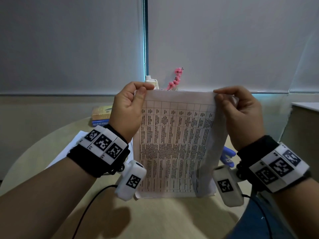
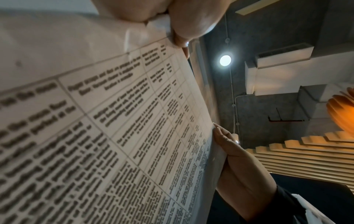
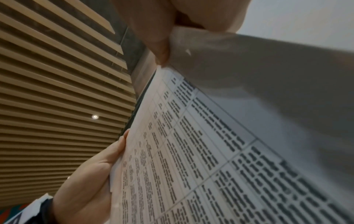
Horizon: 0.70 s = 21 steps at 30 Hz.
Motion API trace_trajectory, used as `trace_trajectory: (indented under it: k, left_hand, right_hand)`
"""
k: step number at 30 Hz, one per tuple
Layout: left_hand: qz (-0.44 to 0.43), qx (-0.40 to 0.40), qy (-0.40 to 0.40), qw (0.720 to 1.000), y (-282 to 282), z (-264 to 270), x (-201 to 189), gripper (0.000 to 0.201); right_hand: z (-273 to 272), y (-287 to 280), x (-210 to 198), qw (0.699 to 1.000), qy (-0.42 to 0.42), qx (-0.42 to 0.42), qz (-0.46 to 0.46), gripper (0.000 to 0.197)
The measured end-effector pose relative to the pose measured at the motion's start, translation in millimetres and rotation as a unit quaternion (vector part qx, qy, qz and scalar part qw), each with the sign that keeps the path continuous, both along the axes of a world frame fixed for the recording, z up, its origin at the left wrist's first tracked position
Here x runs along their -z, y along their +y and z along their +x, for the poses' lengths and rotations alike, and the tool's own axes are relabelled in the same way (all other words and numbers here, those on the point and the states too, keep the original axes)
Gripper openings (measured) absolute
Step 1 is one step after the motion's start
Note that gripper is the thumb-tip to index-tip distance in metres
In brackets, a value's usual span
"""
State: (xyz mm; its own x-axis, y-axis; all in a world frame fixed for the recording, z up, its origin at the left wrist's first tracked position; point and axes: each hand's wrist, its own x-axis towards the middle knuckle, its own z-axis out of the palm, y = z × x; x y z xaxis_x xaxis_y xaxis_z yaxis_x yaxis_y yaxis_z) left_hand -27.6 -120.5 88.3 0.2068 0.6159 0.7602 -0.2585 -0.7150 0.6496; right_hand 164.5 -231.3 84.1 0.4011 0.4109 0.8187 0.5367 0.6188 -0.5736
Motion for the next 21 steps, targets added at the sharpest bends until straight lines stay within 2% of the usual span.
trace_trajectory:
  k: [6, 9, 11, 13, 17, 19, 21]
  left_hand:
    - [-0.013, -0.032, -0.012, 0.999, 4, -1, 0, 0.028]
    - [-0.009, 0.029, 0.001, 1.0, 5, -3, -1, 0.012]
    - [0.004, 0.062, 0.025, 0.998, 5, -4, 0, 0.024]
    - [0.0, 0.068, 0.018, 0.998, 7, -3, -1, 0.021]
    - [-0.023, 0.053, -0.003, 0.998, 10, -3, -6, 0.017]
    - [-0.042, 0.05, -0.002, 0.998, 11, -2, -7, 0.016]
    - [-0.102, 0.088, 0.005, 0.991, 11, -3, -4, 0.009]
  right_hand:
    - [0, 0, -2, 1.0, 0.01, -0.022, -0.002, 0.021]
    - [-1, -1, -3, 1.0, 0.0, -0.007, 0.006, 0.024]
    - [-2, -2, -4, 1.0, 0.0, -0.005, 0.009, 0.026]
    - [-1, -2, -6, 1.0, 0.002, -0.013, -0.001, 0.028]
    - [6, 0, -10, 1.0, -0.02, 0.006, -0.024, 0.027]
    - [9, 3, -10, 0.999, 0.002, 0.003, -0.032, 0.026]
    - [10, 8, -10, 0.999, 0.03, 0.013, -0.03, 0.026]
